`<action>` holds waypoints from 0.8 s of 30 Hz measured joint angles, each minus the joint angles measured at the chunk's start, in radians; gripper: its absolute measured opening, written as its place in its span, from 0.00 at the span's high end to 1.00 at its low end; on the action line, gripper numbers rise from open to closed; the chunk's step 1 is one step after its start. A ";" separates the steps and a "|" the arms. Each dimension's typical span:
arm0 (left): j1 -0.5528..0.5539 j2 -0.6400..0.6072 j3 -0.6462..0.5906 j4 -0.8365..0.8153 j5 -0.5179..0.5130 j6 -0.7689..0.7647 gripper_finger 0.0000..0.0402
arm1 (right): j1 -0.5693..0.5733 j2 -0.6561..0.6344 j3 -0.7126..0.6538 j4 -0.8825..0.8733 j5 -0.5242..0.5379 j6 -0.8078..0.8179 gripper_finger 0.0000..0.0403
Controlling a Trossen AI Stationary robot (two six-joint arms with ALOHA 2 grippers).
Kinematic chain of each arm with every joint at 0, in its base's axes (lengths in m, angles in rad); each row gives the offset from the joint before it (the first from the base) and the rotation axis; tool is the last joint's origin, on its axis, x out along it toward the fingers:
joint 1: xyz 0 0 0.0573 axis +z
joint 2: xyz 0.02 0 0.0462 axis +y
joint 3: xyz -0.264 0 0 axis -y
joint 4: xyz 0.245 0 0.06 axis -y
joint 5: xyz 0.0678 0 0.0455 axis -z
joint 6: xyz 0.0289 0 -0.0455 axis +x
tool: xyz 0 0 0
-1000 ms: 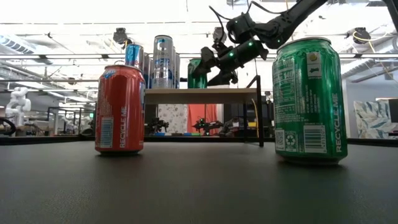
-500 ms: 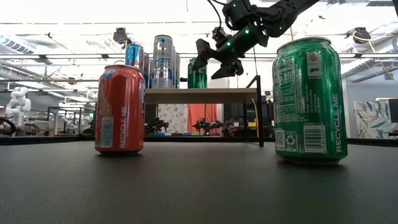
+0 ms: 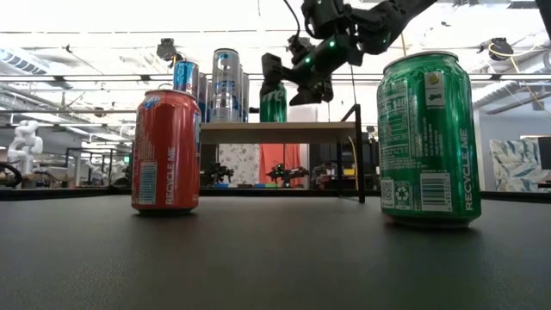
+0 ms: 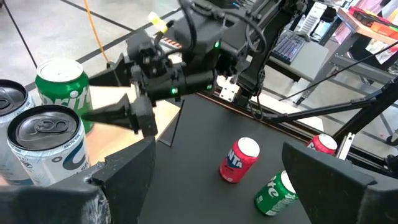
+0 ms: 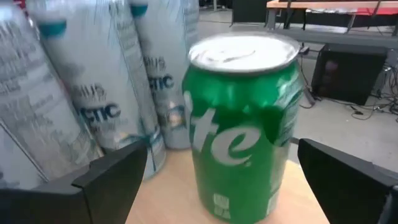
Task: Place canned beverage on shelf
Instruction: Put the top green soda can on the shelf
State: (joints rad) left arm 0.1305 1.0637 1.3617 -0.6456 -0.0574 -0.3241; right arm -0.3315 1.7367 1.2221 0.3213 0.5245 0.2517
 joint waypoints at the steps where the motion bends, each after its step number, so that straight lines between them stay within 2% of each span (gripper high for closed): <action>1: 0.000 0.000 0.000 0.000 0.000 0.000 0.12 | 0.002 0.009 0.000 0.003 0.000 0.000 0.02; 8: 0.000 0.000 0.000 0.000 0.000 -0.003 0.12 | 0.004 0.024 0.000 0.033 0.076 -0.009 0.02; 14: 0.000 0.000 0.000 0.000 0.000 -0.001 0.12 | -0.014 0.042 0.000 0.077 -0.007 -0.002 0.02; 24: 0.000 0.000 0.000 0.000 0.000 -0.003 0.12 | -0.047 0.096 0.000 0.167 -0.010 -0.008 0.03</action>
State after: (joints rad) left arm 0.1303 1.0637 1.3617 -0.6456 -0.0570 -0.3267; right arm -0.3781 1.8324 1.2220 0.4883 0.5140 0.2432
